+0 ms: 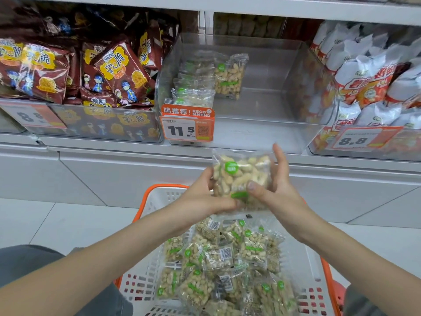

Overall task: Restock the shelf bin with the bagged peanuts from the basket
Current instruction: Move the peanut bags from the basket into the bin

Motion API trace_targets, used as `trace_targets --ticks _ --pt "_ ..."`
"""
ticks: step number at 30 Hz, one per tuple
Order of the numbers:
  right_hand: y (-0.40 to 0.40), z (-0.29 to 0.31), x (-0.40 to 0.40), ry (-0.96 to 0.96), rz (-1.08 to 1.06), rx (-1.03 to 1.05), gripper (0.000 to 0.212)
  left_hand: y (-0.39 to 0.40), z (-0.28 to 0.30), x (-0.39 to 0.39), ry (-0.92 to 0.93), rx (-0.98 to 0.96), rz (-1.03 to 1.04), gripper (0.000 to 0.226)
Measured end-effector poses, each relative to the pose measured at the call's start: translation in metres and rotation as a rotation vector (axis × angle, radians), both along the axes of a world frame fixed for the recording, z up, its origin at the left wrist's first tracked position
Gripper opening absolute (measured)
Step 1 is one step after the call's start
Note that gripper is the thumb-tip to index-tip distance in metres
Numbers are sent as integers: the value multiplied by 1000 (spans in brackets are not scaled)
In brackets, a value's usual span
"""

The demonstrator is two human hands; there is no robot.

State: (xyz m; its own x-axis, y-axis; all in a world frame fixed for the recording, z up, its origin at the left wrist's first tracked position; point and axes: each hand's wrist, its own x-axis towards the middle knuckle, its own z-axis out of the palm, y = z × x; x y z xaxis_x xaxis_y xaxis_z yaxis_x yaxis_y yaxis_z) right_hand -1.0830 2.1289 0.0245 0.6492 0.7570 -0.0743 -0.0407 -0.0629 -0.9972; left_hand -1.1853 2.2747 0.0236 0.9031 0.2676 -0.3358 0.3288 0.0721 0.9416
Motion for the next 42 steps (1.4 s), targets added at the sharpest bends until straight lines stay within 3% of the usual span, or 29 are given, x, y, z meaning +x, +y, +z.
trace_targets --ticks 3,14,17,20,26,30,32,37,40,42 --pt "-2 -15 2 227 95 0 128 -10 1 -3 -14 55 -110 68" --pt "1 -10 -7 177 67 -40 107 -10 -10 -3 -144 217 -71 82" --pt "8 16 8 116 -85 -1 113 -1 9 7 -167 286 -143 96" --pt "22 56 50 -5 -239 90 106 28 28 19 -153 452 -72 114" --pt "89 106 130 -217 -391 88 101 74 31 27 -156 873 25 63" --pt "141 91 166 -281 -358 -72 89 78 25 22 -149 1205 -136 62" --pt "160 73 180 -270 -331 -173 98 81 22 21 -154 1338 -217 66" --pt "183 40 199 -331 -180 -392 104 92 21 24 -185 1313 -215 60" --pt "182 30 201 -459 -189 -585 93 91 21 29 -197 1304 -205 55" --pt "182 27 201 -384 -231 -560 88 88 18 31 -196 1305 -224 54"
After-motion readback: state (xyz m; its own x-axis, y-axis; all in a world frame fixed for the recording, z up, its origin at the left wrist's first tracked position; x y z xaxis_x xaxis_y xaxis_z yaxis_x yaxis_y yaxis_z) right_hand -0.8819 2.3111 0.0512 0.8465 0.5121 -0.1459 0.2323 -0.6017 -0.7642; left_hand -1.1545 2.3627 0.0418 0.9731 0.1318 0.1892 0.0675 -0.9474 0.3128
